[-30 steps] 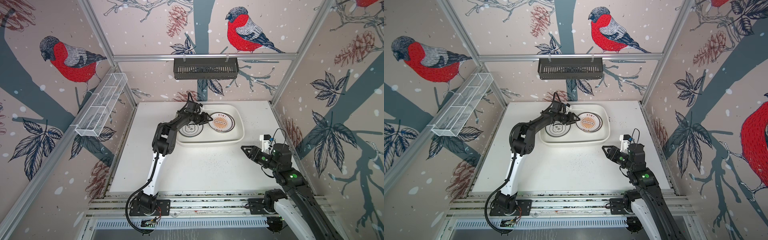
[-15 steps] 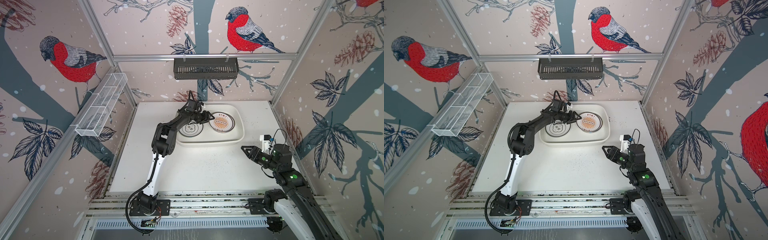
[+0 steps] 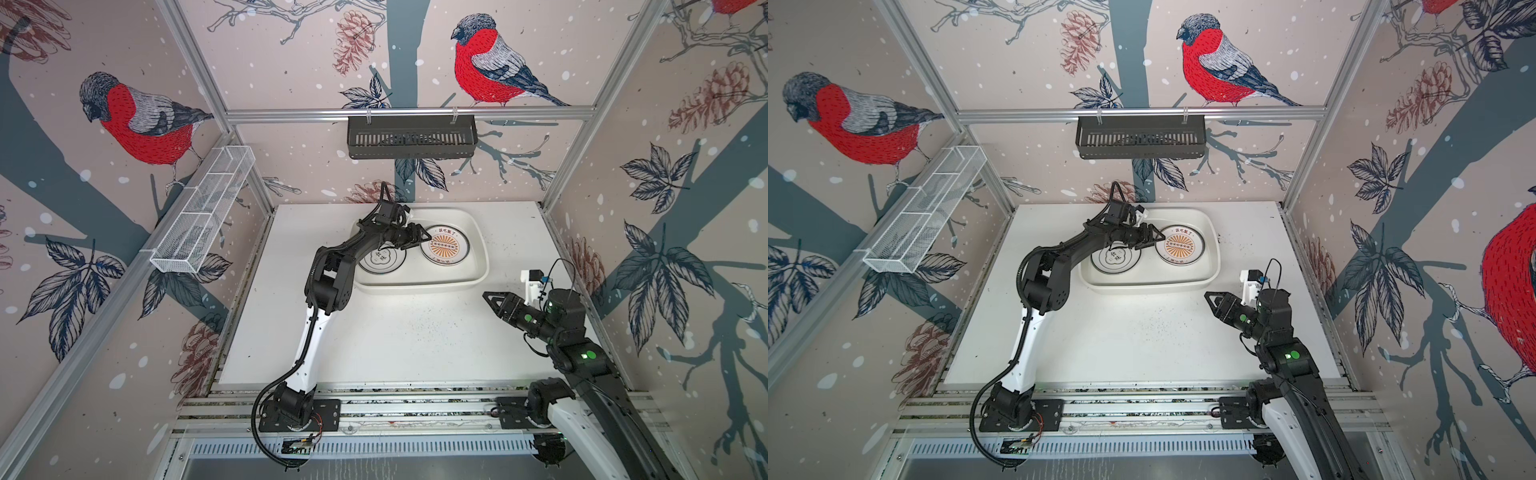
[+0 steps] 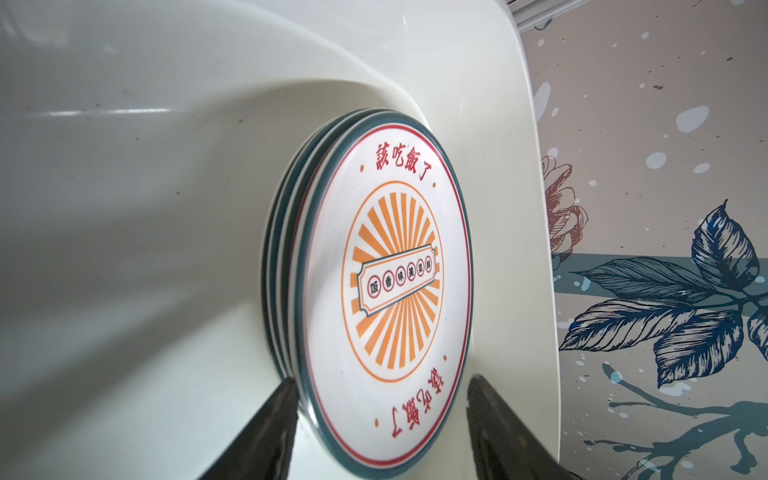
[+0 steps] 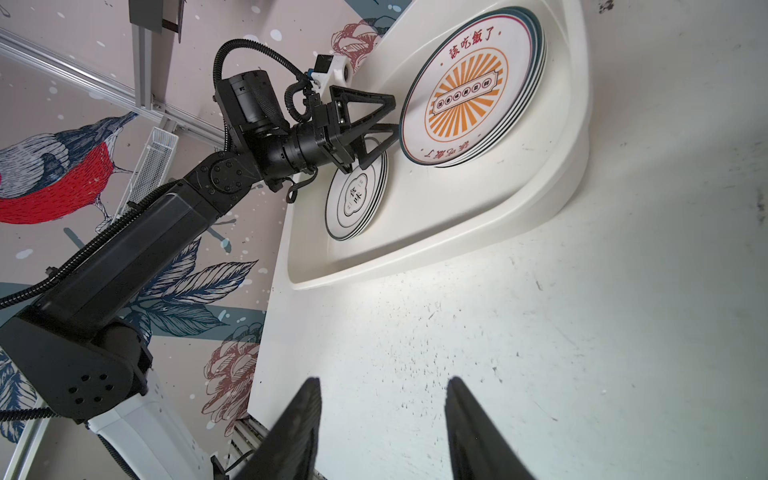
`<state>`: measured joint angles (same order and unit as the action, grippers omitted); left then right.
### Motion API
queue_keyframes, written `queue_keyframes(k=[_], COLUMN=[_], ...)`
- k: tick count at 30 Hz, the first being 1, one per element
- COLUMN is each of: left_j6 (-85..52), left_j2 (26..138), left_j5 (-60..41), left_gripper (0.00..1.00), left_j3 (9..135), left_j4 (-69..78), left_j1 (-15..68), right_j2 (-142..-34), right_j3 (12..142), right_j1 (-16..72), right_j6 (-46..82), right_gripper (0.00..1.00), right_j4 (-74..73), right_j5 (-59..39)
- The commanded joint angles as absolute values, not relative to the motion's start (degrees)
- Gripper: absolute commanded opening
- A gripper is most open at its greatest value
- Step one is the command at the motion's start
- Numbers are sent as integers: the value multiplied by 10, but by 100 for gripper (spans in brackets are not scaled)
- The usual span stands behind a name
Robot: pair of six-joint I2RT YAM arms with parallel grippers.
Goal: Place the plates into the plastic bin on the countertop
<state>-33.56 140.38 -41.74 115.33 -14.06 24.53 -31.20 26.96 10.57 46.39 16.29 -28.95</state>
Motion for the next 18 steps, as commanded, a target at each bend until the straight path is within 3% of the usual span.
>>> queue_keyframes(k=[1, 18], left_j6=[-325, -304], left_j2=[1402, 1380], left_j5=[-414, -389], left_gripper=[65, 67], left_j3=[1157, 1150], left_j4=[-134, -149], left_j1=[247, 251], right_j2=[-312, -303], right_j3=[269, 275], right_j1=[105, 106], right_j6=[465, 464], right_gripper=[50, 50], right_j4=[154, 160], right_j5=[-290, -289])
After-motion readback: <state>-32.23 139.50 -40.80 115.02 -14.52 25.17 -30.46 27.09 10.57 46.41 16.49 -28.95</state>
